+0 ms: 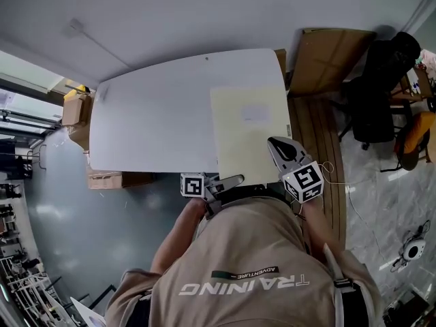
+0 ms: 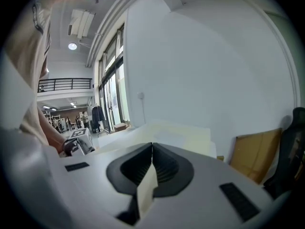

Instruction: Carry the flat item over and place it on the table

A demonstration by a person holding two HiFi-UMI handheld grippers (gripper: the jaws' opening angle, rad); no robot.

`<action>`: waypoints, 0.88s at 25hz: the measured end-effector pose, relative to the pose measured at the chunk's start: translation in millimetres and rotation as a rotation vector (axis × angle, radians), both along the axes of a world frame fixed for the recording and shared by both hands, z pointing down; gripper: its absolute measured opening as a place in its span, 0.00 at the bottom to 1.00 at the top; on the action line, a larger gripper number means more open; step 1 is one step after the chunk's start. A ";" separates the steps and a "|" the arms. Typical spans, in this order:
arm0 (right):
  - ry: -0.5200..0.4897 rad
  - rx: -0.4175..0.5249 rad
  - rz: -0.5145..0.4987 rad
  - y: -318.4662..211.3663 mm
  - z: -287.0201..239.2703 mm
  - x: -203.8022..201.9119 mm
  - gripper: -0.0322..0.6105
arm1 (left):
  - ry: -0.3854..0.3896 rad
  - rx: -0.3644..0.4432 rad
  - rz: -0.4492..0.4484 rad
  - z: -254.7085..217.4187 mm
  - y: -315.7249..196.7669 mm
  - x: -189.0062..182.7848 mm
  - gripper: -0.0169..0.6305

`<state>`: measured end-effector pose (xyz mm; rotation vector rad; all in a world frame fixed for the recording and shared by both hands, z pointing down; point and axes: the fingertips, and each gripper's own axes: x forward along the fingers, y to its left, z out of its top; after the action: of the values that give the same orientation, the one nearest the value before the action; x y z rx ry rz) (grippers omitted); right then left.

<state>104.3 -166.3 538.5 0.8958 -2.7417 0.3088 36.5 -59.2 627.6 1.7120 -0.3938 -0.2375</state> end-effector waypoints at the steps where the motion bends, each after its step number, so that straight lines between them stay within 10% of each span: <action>1: -0.004 -0.005 -0.006 0.0 1.1 -2.5 0.06 | 0.000 0.007 0.001 -1.2 -1.4 -1.5 0.47; 22: 0.016 -0.035 0.095 -52.6 -8.6 -63.6 0.06 | 0.035 0.003 0.160 14.2 -68.9 -59.0 0.47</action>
<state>40.8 -218.9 529.9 1.0171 -2.6751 0.3648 -22.5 -128.1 641.8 1.7300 -0.2293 -0.1510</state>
